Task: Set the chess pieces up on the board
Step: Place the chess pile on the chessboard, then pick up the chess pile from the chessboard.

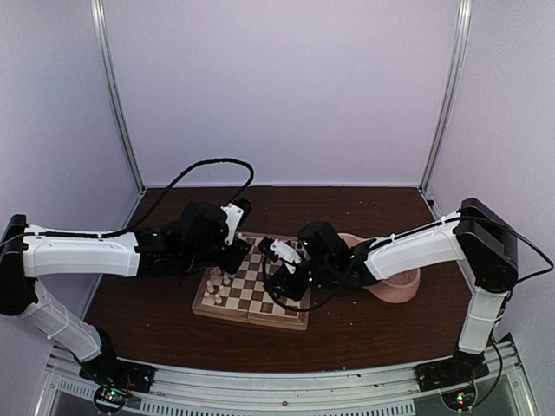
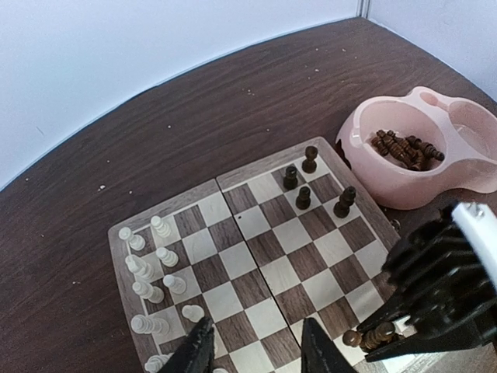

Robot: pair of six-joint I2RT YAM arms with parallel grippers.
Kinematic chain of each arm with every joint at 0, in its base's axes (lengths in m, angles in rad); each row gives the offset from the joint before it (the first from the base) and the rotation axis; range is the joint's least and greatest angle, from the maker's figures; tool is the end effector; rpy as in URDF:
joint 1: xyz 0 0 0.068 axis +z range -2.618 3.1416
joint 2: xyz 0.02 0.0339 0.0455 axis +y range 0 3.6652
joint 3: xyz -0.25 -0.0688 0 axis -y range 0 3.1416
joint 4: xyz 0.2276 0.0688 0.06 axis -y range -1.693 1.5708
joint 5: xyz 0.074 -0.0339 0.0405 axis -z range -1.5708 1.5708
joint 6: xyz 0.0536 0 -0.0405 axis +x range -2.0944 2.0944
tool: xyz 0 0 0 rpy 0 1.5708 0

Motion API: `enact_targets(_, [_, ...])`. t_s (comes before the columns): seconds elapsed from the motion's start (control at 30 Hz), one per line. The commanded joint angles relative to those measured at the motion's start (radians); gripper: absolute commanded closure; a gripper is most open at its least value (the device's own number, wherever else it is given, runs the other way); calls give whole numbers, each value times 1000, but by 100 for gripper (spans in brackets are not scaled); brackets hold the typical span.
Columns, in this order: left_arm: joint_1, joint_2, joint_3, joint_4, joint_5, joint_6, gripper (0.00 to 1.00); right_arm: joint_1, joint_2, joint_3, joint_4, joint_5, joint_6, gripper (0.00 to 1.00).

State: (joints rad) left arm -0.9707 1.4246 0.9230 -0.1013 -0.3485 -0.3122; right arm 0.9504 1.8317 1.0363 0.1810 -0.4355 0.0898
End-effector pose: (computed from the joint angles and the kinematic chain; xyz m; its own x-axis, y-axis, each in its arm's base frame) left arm 0.1927 -0.2492 0.2335 -0.4942 0.2110 -0.8434 0.4887 0.8698 -0.0687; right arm 0.2065 0.3279 0.1638 -0.4179 -0.4450 -0.7920 -0.9043 0.2877 0.3155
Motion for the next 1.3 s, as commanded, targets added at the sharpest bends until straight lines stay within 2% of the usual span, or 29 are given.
enact_targets(0.0, [-3,-7,6,13,-30,-22,61,19,47,60,-128,94,-62,82])
enact_targets(0.2, [2,-13,5,-7,-80,-70,61,35,81,91,-170,155,-99,81])
enact_targets(0.33, [14,-34,-17,8,-72,-98,61,40,87,102,-173,183,-111,68])
enact_targets(0.4, [24,-42,-26,12,-57,-105,61,42,82,102,-183,195,-111,66])
enact_targets(0.7, [30,-53,-29,12,-44,-105,61,44,22,72,-183,204,-102,64])
enact_targets(1.0, [30,-49,-27,11,-27,-99,61,44,-24,43,-184,215,-99,57])
enact_targets(1.17, [31,-47,-23,6,-21,-97,61,44,-48,32,-189,211,-109,60])
enact_targets(1.27, [30,-49,-24,7,-19,-94,61,44,-29,57,-246,196,-129,61])
